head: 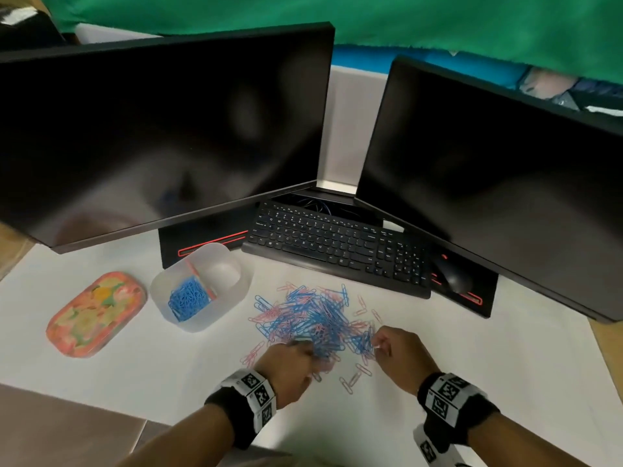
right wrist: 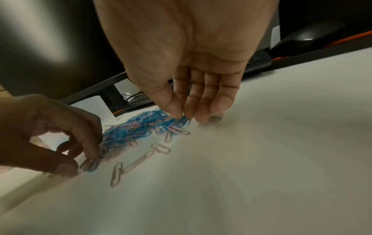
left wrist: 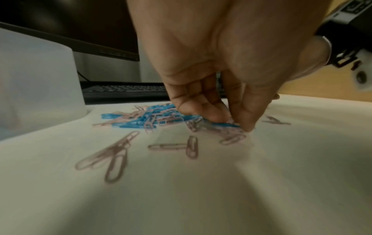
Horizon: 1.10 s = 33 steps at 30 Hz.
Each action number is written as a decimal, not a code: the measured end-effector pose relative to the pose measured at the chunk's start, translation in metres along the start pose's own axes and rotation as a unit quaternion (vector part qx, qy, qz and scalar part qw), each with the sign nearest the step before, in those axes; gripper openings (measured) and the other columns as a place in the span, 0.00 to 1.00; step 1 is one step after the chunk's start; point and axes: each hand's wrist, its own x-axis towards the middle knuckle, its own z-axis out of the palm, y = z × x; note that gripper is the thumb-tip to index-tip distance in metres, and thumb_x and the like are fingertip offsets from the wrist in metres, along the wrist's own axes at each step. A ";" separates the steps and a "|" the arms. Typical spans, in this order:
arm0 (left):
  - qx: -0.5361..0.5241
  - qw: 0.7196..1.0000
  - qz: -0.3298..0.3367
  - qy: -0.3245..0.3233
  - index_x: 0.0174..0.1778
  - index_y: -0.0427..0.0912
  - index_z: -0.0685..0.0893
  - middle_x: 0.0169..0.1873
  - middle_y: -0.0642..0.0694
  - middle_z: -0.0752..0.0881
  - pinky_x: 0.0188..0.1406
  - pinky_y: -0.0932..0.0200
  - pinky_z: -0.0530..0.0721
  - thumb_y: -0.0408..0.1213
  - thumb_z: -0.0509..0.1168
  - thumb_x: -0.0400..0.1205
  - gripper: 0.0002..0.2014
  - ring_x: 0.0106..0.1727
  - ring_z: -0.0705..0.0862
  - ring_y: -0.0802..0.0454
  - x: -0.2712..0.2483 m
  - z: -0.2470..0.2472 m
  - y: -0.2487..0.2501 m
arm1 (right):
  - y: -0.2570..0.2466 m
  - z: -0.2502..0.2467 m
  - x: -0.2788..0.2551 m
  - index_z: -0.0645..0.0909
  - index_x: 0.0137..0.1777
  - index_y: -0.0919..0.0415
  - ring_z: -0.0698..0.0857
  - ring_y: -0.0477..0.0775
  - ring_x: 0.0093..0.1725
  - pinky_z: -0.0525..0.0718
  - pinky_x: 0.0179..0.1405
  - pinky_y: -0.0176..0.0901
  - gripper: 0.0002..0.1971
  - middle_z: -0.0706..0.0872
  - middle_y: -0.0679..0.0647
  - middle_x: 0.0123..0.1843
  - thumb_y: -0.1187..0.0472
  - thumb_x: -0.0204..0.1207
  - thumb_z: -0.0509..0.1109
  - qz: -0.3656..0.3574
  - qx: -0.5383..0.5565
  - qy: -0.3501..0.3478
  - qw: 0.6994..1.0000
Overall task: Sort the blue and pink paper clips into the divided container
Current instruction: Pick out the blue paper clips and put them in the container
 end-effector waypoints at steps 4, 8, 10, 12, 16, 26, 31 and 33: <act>0.010 0.999 -0.029 0.024 0.59 0.49 0.82 0.58 0.48 0.80 0.55 0.48 0.84 0.39 0.57 0.82 0.13 0.60 0.80 0.45 0.005 0.005 0.003 | 0.012 0.002 -0.001 0.78 0.43 0.49 0.79 0.43 0.35 0.78 0.40 0.35 0.08 0.75 0.38 0.32 0.64 0.74 0.70 0.008 -0.015 0.012 1.000; 0.002 0.999 -0.041 0.033 0.57 0.44 0.78 0.57 0.46 0.79 0.53 0.49 0.83 0.38 0.57 0.82 0.10 0.59 0.80 0.45 0.006 0.002 0.006 | 0.007 0.004 0.004 0.80 0.52 0.52 0.80 0.45 0.42 0.80 0.46 0.38 0.07 0.79 0.43 0.42 0.62 0.76 0.69 -0.028 -0.042 0.017 0.999; 0.002 0.999 -0.042 0.033 0.57 0.42 0.77 0.57 0.45 0.79 0.52 0.49 0.83 0.35 0.57 0.81 0.10 0.58 0.79 0.44 0.005 0.000 0.007 | 0.001 0.005 0.009 0.80 0.60 0.52 0.83 0.49 0.50 0.81 0.49 0.37 0.12 0.81 0.47 0.52 0.63 0.78 0.66 -0.063 -0.072 0.008 0.995; -0.003 0.998 -0.043 0.038 0.57 0.42 0.77 0.56 0.44 0.79 0.52 0.49 0.82 0.35 0.57 0.81 0.10 0.57 0.80 0.44 0.005 -0.002 0.008 | -0.004 0.005 0.016 0.80 0.64 0.49 0.81 0.50 0.55 0.82 0.53 0.39 0.16 0.80 0.48 0.55 0.63 0.78 0.64 -0.114 -0.100 -0.014 0.988; -0.032 0.997 -0.042 0.064 0.51 0.43 0.77 0.49 0.44 0.83 0.49 0.51 0.81 0.35 0.55 0.81 0.07 0.52 0.81 0.43 0.005 -0.003 0.006 | -0.007 0.003 0.031 0.85 0.54 0.53 0.79 0.54 0.53 0.80 0.49 0.42 0.11 0.80 0.52 0.50 0.63 0.79 0.63 -0.177 -0.167 -0.052 0.969; -0.240 0.950 -0.111 0.165 0.59 0.51 0.84 0.43 0.57 0.81 0.44 0.70 0.75 0.30 0.58 0.78 0.18 0.44 0.80 0.57 0.009 -0.003 -0.010 | -0.002 0.003 0.040 0.79 0.54 0.57 0.78 0.51 0.53 0.79 0.52 0.41 0.07 0.82 0.51 0.54 0.64 0.79 0.64 -0.223 -0.181 -0.070 0.955; -0.345 0.909 -0.164 0.163 0.31 0.61 0.77 0.35 0.55 0.82 0.41 0.66 0.79 0.30 0.64 0.75 0.17 0.38 0.81 0.56 0.012 -0.005 -0.016 | -0.003 0.006 0.043 0.77 0.58 0.57 0.80 0.55 0.55 0.80 0.54 0.43 0.13 0.82 0.53 0.57 0.68 0.76 0.63 -0.181 -0.171 -0.088 0.964; -0.416 0.876 -0.176 0.167 0.29 0.57 0.79 0.31 0.53 0.84 0.39 0.61 0.82 0.28 0.66 0.75 0.16 0.31 0.80 0.61 0.012 -0.006 -0.018 | -0.002 0.006 0.044 0.77 0.59 0.56 0.82 0.55 0.55 0.81 0.55 0.44 0.15 0.83 0.53 0.58 0.70 0.75 0.63 -0.162 -0.156 -0.090 0.970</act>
